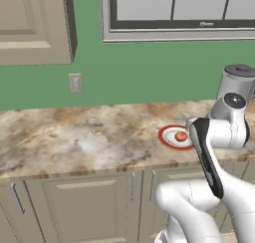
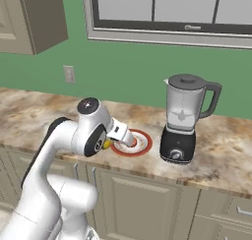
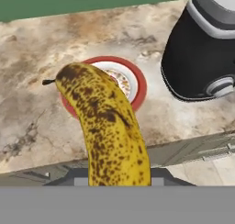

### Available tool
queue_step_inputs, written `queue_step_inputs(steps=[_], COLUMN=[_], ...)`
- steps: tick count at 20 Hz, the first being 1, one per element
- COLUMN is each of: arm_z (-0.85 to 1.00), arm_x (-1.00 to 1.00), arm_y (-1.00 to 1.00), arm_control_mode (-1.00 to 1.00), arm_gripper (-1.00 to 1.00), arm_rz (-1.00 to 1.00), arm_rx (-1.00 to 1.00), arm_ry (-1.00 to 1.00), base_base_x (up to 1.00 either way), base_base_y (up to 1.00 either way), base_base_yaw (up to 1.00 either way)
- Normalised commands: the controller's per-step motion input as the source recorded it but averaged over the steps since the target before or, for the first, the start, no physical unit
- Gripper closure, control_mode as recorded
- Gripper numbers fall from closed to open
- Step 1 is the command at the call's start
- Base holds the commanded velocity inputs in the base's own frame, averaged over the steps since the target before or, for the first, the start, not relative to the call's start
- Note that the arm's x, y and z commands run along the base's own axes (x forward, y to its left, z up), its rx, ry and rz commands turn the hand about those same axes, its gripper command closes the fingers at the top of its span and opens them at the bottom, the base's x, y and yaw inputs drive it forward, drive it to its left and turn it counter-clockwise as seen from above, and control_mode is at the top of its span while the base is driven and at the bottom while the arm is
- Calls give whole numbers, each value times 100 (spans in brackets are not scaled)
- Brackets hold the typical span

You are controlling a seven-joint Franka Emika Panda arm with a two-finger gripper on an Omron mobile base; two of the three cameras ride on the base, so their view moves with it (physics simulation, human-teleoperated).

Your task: Pick the banana and peach from the fridge and place them on the plate next to the blender to make a fruit smoothie.

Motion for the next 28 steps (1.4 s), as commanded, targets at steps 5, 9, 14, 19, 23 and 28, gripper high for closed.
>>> queue_step_inputs(steps=[5, 9, 14, 19, 23, 28], arm_z=[-2, -18, -42, -60, -44, -24], arm_x=[64, 39, 17, 5, 21, 39], arm_y=[7, -25, -19, -6, -8, -4], arm_control_mode=[-100, -100, -100, -100, -100, -100], arm_gripper=[100, 100, 100, 100, 100, 100], arm_rz=[-19, -2, 0, 0, 0, 0], arm_rx=[-12, 0, 0, 0, 0, 2], arm_ry=[20, 15, 4, 0, 0, 0], base_base_x=[0, 0, 0, 0, 0, 0], base_base_y=[0, 0, 0, 0, 0, 0], base_base_yaw=[0, 0, 0, 0, 0, 0])
